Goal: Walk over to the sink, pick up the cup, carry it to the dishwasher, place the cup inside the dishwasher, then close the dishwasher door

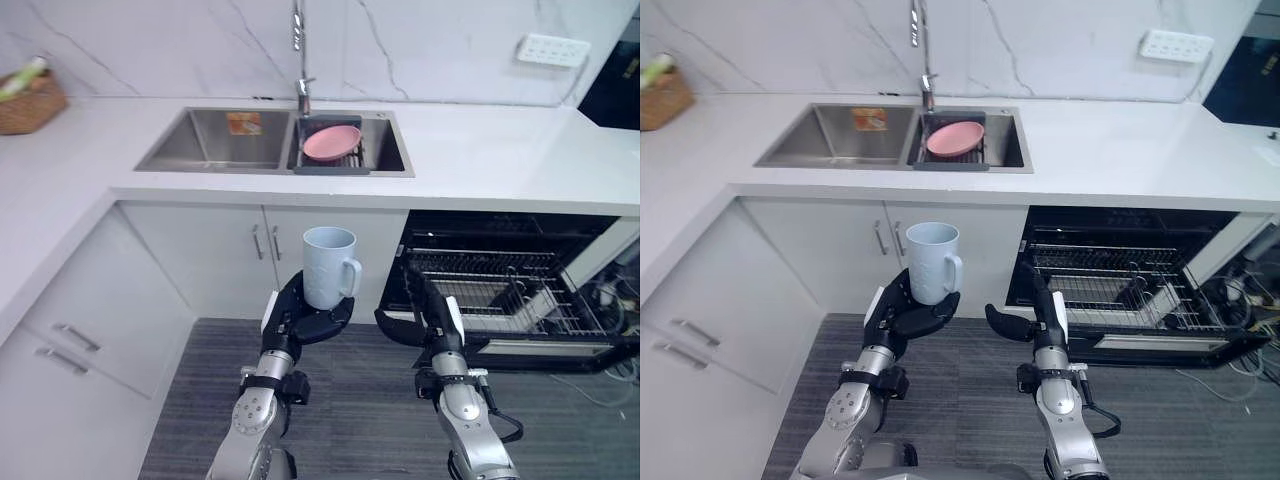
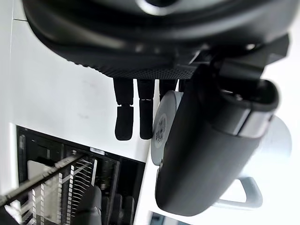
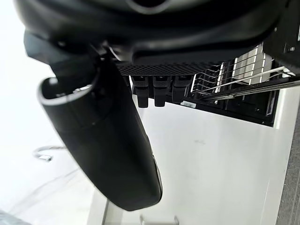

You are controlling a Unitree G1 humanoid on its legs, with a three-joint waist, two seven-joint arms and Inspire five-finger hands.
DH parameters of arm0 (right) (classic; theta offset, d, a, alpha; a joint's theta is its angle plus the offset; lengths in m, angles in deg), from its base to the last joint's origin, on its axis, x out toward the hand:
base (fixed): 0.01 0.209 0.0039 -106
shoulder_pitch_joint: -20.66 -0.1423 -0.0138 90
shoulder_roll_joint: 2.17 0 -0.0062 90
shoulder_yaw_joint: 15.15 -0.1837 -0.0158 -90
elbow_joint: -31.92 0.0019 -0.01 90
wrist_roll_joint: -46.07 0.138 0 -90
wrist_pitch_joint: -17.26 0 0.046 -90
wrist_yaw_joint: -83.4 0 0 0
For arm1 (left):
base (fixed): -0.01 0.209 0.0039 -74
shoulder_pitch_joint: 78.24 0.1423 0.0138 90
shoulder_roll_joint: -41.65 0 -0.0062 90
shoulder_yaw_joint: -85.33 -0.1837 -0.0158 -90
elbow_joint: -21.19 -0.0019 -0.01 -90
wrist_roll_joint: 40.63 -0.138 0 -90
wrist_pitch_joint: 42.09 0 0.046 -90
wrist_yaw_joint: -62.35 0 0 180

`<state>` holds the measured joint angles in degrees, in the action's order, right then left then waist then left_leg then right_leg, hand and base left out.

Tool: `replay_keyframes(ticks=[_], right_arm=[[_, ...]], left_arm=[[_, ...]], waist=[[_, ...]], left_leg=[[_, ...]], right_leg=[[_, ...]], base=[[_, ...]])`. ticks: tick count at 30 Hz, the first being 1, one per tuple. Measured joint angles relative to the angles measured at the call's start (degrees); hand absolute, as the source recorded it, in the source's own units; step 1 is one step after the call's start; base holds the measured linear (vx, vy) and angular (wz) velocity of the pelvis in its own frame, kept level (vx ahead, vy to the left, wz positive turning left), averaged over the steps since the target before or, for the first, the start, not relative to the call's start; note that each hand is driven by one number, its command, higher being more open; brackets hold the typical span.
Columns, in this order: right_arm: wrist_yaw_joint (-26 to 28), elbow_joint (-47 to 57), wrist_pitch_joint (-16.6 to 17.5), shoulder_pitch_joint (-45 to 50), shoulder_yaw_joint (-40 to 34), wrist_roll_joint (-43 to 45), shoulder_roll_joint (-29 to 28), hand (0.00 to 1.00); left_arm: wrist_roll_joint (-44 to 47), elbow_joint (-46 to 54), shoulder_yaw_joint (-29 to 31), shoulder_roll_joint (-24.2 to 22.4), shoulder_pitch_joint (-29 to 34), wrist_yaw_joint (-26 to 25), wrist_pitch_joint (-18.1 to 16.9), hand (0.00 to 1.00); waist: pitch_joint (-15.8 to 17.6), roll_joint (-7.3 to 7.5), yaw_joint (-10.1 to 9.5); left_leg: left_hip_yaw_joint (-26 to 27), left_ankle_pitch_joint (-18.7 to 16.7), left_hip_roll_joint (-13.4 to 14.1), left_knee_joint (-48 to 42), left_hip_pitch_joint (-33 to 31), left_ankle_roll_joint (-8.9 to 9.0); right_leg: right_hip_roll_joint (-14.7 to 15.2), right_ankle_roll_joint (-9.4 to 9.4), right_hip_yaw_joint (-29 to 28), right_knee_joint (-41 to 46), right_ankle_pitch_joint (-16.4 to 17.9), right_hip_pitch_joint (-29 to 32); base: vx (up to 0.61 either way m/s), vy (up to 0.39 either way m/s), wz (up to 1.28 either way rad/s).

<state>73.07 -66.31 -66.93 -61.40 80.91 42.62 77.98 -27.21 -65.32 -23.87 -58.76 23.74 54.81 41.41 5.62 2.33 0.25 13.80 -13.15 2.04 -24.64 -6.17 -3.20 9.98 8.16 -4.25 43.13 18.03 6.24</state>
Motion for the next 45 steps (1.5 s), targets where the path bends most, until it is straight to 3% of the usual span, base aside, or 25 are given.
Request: replay_keyframes(ticks=[1,4,6,7,8,9,11,13,14,17,19,21,23,24,27,30,38,45], right_arm=[[0.37,-0.75,-0.02,-0.53,0.67,-0.01,-0.27,0.90],[1.41,-0.82,0.02,-2.57,2.46,-0.16,-0.71,0.90],[1.64,-0.85,0.05,-4.69,3.17,-0.14,-0.99,0.90],[1.84,-0.89,0.06,-5.54,3.34,-0.10,-1.11,0.90],[1.92,-0.85,0.20,-5.80,3.33,-0.01,-1.29,0.90],[2.04,-0.60,0.56,-4.99,3.15,0.05,-0.97,0.90],[2.40,-0.64,0.61,-3.35,2.34,0.53,0.65,0.90],[2.84,0.28,0.59,-1.12,0.87,1.95,0.68,0.90],[2.76,2.71,0.56,0.96,0.41,3.52,0.64,0.90],[2.75,6.64,0.63,1.92,0.14,5.21,0.71,0.90],[3.06,9.52,1.87,1.56,-0.94,6.85,0.65,0.90],[3.71,9.49,2.28,1.28,-0.90,8.83,0.91,0.90],[4.51,9.21,2.28,1.70,-0.61,10.89,1.35,0.90],[5.33,9.12,2.27,2.09,-0.63,11.96,1.60,0.90],[7.03,9.72,2.16,3.80,-0.52,16.34,0.94,0.90],[9.32,12.14,2.15,3.86,1.28,19.85,0.94,0.90],[13.23,18.82,3.29,3.80,3.56,25.44,1.09,0.90],[13.39,18.81,3.28,3.31,5.63,26.24,1.73,0.90]], left_arm=[[-0.03,0.01,0.01,0.39,-0.04,-0.06,0.10,0.30],[-0.06,0.96,0.96,0.00,-0.77,-0.46,-0.48,0.30],[-0.06,1.18,2.04,-0.01,-1.36,-0.97,-0.69,0.30],[-0.06,1.16,3.07,-0.04,-1.58,-1.11,-0.68,0.30],[-0.06,1.15,3.93,-0.02,-1.51,-1.23,-0.68,0.30],[-0.07,0.69,4.47,-0.13,-1.44,-1.26,-0.85,0.30],[-0.12,-1.21,4.37,-1.48,-1.70,-1.30,-0.84,0.30],[-0.11,-2.31,4.28,-1.95,-2.36,-1.31,-0.83,0.30],[-0.10,-2.71,4.46,-2.09,-2.26,-1.33,-0.83,0.30],[-0.10,-2.94,4.73,-2.02,-2.29,-1.31,-0.97,0.30],[-0.10,-3.41,5.05,-2.72,-3.05,-1.31,-0.99,0.30],[-0.10,-3.90,5.39,-2.91,-3.07,-1.41,-0.99,0.30],[-0.13,-4.27,5.51,-2.94,-3.08,-1.82,-1.02,0.30],[-0.16,-4.61,5.70,-3.16,-3.27,-2.09,-1.02,0.30],[-2.07,-6.47,3.92,-2.66,-4.08,-1.19,-1.40,0.30],[-2.38,-6.85,3.38,-3.36,-4.62,-0.88,-1.37,0.30],[-3.34,-10.25,4.14,-2.29,-8.73,-1.05,-1.37,0.30],[-3.38,-10.06,4.02,-2.62,-9.24,-0.57,-1.37,0.30]], waist=[[-0.04,-0.13,0.73],[-0.37,-0.30,0.71],[-0.19,-0.59,0.90],[-0.17,-0.61,1.00],[-0.37,-0.28,1.07],[-0.62,-0.09,1.96],[-1.37,-3.19,2.36],[-1.01,-3.77,2.50],[-0.59,-4.12,2.12],[-0.60,-3.97,2.31],[-0.59,-3.79,2.10],[-0.64,-3.87,1.91],[-0.94,-4.39,1.82],[-1.26,-4.81,1.99],[-2.17,-2.68,2.79],[-2.22,-2.65,3.85],[-2.32,-2.71,3.94],[-2.45,-2.69,3.79]], left_leg=[[1.18,-0.17,-0.49,2.81,3.71,-0.52],[5.97,-0.17,0.21,9.20,9.74,-0.54],[8.71,-0.16,0.93,10.90,11.34,-0.18],[10.14,-0.13,1.21,11.35,12.06,-0.05],[11.39,-0.59,1.11,11.62,13.42,1.02],[11.05,-2.45,0.52,10.88,15.02,2.47],[10.42,-4.33,4.07,5.97,14.80,4.05],[10.02,-3.50,7.93,-5.34,12.02,5.12],[8.63,0.81,12.12,-19.50,8.56,5.91],[5.87,-2.92,12.31,-25.57,4.50,6.38],[2.25,-6.20,9.55,-17.62,-0.69,5.65],[-3.28,-6.03,6.39,-6.70,-1.92,6.28],[-7.96,-1.10,4.96,3.68,-1.15,6.84],[-8.56,5.71,5.03,5.68,-0.50,8.10],[-4.95,7.08,2.64,10.31,3.49,6.74],[-2.04,8.35,0.98,14.32,5.88,5.44],[2.47,9.55,1.00,19.48,7.94,4.24],[2.57,11.11,0.72,21.35,8.18,4.11]], right_leg=[[1.71,-1.85,4.74,4.28,0.62,1.42],[1.66,-6.08,14.44,4.79,2.91,7.46],[1.74,-6.97,20.20,0.38,2.88,10.85],[1.65,-8.44,23.83,-3.33,1.88,12.15],[0.72,-9.89,27.73,-10.86,-2.41,11.98],[-0.38,-13.19,27.63,-15.01,-10.01,10.87],[-2.97,-13.27,27.87,-15.61,-8.49,8.90],[-5.30,-13.54,27.28,-17.93,-7.68,5.70],[-7.90,-13.98,24.91,-20.52,-7.00,1.49],[-8.65,-14.60,21.51,-21.58,-5.40,-1.57],[-8.15,-13.75,17.22,-22.46,-5.52,-2.35],[-7.75,-12.30,13.65,-22.47,-5.67,-2.86],[-8.06,-10.92,11.13,-22.45,-5.33,-3.43],[-8.65,-9.76,9.52,-22.34,-4.87,-3.72],[-6.11,-7.35,6.03,-23.75,-5.27,-4.78],[-4.88,-5.44,3.33,-26.44,-6.61,-5.15],[-6.05,-4.73,-0.92,-33.78,-11.90,-5.39],[-5.95,-4.39,-1.02,-37.36,-14.29,-6.55]], base=[[0.31,0.195,-0.70],[0.29,0.086,-0.71],[0.24,0.015,-0.86],[0.30,-0.030,-0.86],[0.41,-0.076,-0.65],[0.39,-0.081,-0.40],[0.42,-0.081,-0.28],[0.39,-0.123,-0.52],[0.32,-0.092,-0.75],[0.28,-0.024,-0.74],[0.23,0.039,-0.94],[0.28,0.128,-1.00],[0.25,0.152,-0.97],[0.20,0.159,-0.75],[0.21,0.227,-0.54],[0.06,0.147,-0.39],[-0.03,0.047,-0.32],[-0.01,0.005,-0.02]])
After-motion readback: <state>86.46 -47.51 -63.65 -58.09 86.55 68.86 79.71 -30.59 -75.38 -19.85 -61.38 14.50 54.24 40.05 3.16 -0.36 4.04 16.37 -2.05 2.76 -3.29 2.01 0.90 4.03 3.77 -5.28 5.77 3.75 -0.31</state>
